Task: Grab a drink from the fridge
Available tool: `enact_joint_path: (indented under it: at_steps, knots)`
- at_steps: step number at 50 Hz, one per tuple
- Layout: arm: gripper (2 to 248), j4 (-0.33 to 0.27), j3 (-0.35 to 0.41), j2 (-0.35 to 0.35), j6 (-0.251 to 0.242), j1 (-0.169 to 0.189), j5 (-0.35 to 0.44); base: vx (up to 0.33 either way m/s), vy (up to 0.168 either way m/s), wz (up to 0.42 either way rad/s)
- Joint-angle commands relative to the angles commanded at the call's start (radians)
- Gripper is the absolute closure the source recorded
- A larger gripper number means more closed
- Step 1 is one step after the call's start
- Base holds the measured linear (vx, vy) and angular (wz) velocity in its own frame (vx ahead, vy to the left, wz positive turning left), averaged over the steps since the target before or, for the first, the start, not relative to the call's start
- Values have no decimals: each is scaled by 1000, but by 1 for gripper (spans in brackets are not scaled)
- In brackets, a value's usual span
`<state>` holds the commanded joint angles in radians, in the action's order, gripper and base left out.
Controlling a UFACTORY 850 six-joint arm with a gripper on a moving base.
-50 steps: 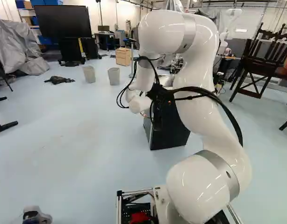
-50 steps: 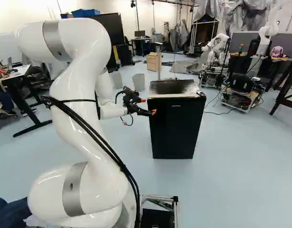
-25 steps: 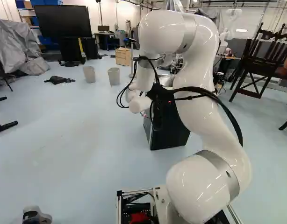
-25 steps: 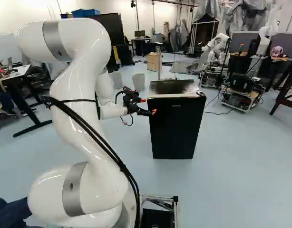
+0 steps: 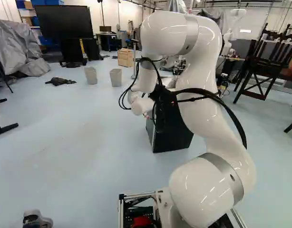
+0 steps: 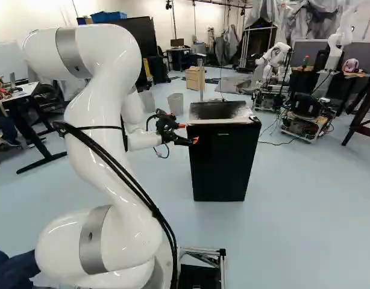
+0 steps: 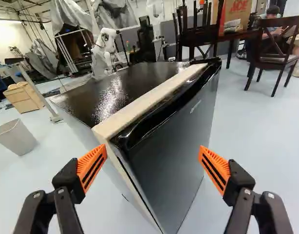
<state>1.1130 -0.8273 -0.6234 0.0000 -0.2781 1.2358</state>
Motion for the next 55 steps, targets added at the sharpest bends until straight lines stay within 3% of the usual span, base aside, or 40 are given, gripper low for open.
enact_joint_path:
  at_steps: [31,55]
  knots:
    - [3,0,1,1,0,20,8,0,0,0]
    - [3,0,57,36,0,37,8,0,0,-4]
